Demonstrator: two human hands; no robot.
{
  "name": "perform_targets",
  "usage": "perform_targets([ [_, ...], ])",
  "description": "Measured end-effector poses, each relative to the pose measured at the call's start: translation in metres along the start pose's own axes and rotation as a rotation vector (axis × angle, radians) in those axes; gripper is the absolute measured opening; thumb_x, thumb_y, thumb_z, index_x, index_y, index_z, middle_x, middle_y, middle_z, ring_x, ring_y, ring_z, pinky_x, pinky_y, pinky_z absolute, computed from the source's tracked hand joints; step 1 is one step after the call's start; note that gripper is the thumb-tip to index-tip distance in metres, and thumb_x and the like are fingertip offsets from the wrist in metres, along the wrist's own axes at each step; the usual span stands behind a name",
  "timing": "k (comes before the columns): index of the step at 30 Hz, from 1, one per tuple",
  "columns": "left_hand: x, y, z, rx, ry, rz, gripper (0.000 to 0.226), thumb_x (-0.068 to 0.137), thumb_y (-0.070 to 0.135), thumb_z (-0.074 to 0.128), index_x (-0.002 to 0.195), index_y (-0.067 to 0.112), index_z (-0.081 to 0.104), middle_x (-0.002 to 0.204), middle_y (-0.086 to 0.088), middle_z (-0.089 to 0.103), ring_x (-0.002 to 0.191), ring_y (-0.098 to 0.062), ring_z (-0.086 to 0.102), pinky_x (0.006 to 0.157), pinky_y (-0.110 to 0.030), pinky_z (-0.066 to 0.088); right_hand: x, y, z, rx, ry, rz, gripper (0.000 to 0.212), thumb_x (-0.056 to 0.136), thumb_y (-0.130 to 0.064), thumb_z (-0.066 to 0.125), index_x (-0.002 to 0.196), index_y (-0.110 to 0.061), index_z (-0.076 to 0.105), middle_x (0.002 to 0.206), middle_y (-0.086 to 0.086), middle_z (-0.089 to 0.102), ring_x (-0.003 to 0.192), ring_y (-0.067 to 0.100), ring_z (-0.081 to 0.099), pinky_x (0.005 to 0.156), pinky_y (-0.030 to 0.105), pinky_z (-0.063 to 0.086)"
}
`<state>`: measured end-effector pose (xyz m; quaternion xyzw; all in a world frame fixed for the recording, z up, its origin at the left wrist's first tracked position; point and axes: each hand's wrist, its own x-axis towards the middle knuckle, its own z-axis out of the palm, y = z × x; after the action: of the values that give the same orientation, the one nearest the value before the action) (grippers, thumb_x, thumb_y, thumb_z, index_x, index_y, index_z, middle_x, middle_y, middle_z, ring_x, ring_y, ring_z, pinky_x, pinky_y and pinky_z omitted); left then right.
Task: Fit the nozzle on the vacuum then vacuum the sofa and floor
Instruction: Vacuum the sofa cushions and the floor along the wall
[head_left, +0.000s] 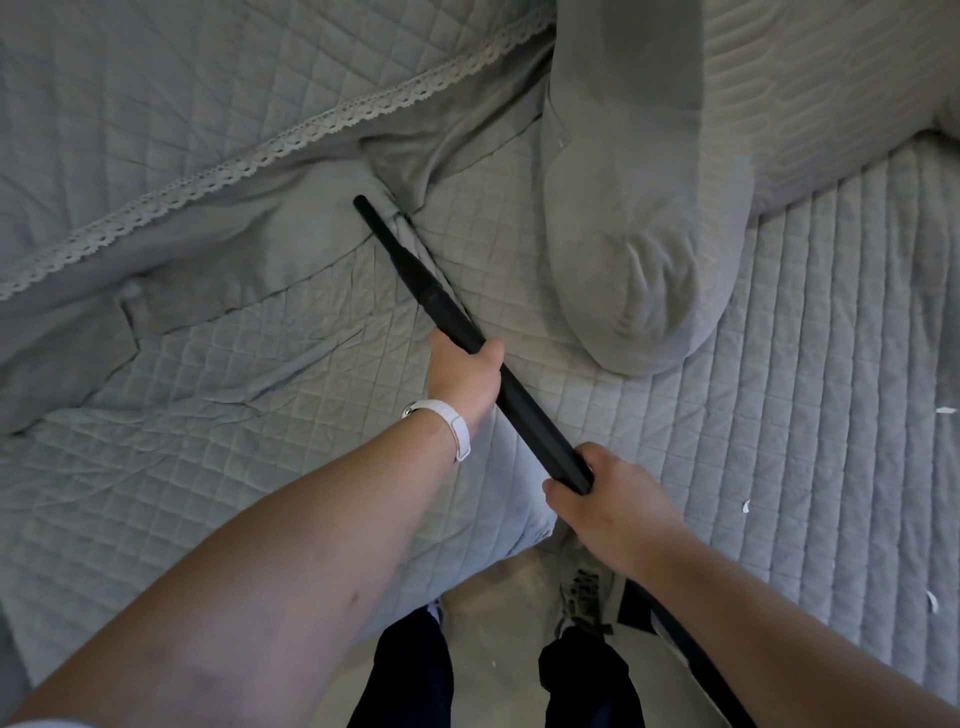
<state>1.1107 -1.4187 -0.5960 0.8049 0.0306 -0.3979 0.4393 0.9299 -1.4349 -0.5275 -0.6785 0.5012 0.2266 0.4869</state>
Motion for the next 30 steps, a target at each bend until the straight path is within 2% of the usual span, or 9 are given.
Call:
perform_targets([
  [2, -0.002, -0.001, -0.008, -0.016, 0.011, 0.001, 0.037, 0.09, 0.023, 0.062, 0.124, 0.019, 0.047, 0.105, 0.003, 0.063, 0.092, -0.012, 0.062, 0.078, -0.027, 0.051, -0.002, -0.004, 0.002, -0.03, -0.001, -0.016, 0.013, 0.09, -0.042, 0.059, 0.093, -0.029, 0.055, 0.076, 0.001, 0.07, 0.067, 0.021, 0.07, 0.047, 0.026, 0.05],
  [4, -0.005, -0.003, -0.018, -0.032, 0.035, 0.01, 0.035, 0.091, 0.022, 0.062, 0.123, 0.019, 0.047, 0.104, 0.003, 0.061, 0.092, -0.012, 0.061, 0.07, -0.023, 0.047, -0.004, -0.009, 0.005, -0.045, 0.002, -0.031, 0.014, 0.089, -0.042, 0.059, 0.092, -0.028, 0.055, 0.076, 0.003, 0.07, 0.068, 0.022, 0.07, 0.048, 0.028, 0.051],
  [8, -0.013, -0.007, -0.044, -0.071, 0.102, 0.006, 0.035, 0.091, 0.021, 0.062, 0.122, 0.015, 0.049, 0.1, 0.002, 0.061, 0.086, -0.01, 0.061, 0.066, -0.023, 0.046, -0.009, -0.019, 0.02, -0.069, -0.014, -0.072, 0.017, 0.088, -0.043, 0.06, 0.092, -0.027, 0.056, 0.077, 0.005, 0.069, 0.058, 0.016, 0.063, 0.052, 0.036, 0.056],
  [12, -0.024, -0.016, -0.08, -0.128, 0.183, -0.039, 0.027, 0.092, 0.023, 0.062, 0.115, 0.013, 0.052, 0.093, 0.001, 0.061, 0.081, -0.014, 0.061, 0.06, -0.023, 0.043, -0.017, -0.035, 0.04, -0.099, -0.065, -0.119, 0.017, 0.088, -0.043, 0.06, 0.087, -0.027, 0.054, 0.07, 0.0, 0.063, 0.055, 0.014, 0.056, 0.05, 0.032, 0.051],
  [17, -0.042, -0.029, -0.134, -0.201, 0.3, -0.06, 0.028, 0.091, 0.022, 0.063, 0.114, 0.011, 0.053, 0.092, 0.0, 0.061, 0.079, -0.013, 0.061, 0.062, -0.024, 0.044, -0.031, -0.057, 0.067, -0.125, -0.154, -0.211, 0.018, 0.09, -0.042, 0.06, 0.088, -0.026, 0.054, 0.071, 0.001, 0.063, 0.058, 0.014, 0.057, 0.055, 0.035, 0.053],
  [21, -0.065, -0.042, -0.182, -0.253, 0.43, -0.062, 0.026, 0.09, 0.022, 0.064, 0.111, 0.011, 0.054, 0.09, 0.001, 0.061, 0.079, -0.015, 0.062, 0.063, -0.025, 0.045, -0.043, -0.078, 0.091, -0.216, -0.235, -0.303, 0.017, 0.09, -0.043, 0.059, 0.092, -0.026, 0.055, 0.076, 0.004, 0.066, 0.066, 0.022, 0.064, 0.06, 0.04, 0.057],
  [24, -0.084, -0.062, -0.213, -0.297, 0.507, -0.084, 0.025, 0.089, 0.024, 0.065, 0.109, 0.015, 0.054, 0.095, -0.001, 0.065, 0.086, -0.017, 0.065, 0.078, -0.033, 0.053, -0.055, -0.087, 0.111, -0.29, -0.302, -0.356, 0.018, 0.09, -0.044, 0.059, 0.094, -0.027, 0.055, 0.079, 0.005, 0.066, 0.069, 0.025, 0.067, 0.063, 0.043, 0.058],
  [26, -0.096, -0.077, -0.231, -0.318, 0.535, -0.106, 0.025, 0.088, 0.025, 0.066, 0.11, 0.017, 0.054, 0.099, -0.002, 0.066, 0.089, -0.017, 0.066, 0.084, -0.036, 0.055, -0.064, -0.09, 0.126, -0.335, -0.333, -0.379, 0.019, 0.091, -0.045, 0.059, 0.097, -0.027, 0.055, 0.079, 0.004, 0.066, 0.072, 0.024, 0.067, 0.064, 0.04, 0.057],
  [30, -0.123, -0.11, -0.263, -0.346, 0.598, -0.154, 0.023, 0.09, 0.027, 0.065, 0.107, 0.02, 0.052, 0.099, -0.001, 0.064, 0.089, -0.018, 0.065, 0.081, -0.035, 0.052, -0.083, -0.093, 0.162, -0.448, -0.345, -0.404, 0.02, 0.091, -0.047, 0.058, 0.098, -0.029, 0.054, 0.078, 0.0, 0.065, 0.069, 0.018, 0.067, 0.06, 0.034, 0.056],
])
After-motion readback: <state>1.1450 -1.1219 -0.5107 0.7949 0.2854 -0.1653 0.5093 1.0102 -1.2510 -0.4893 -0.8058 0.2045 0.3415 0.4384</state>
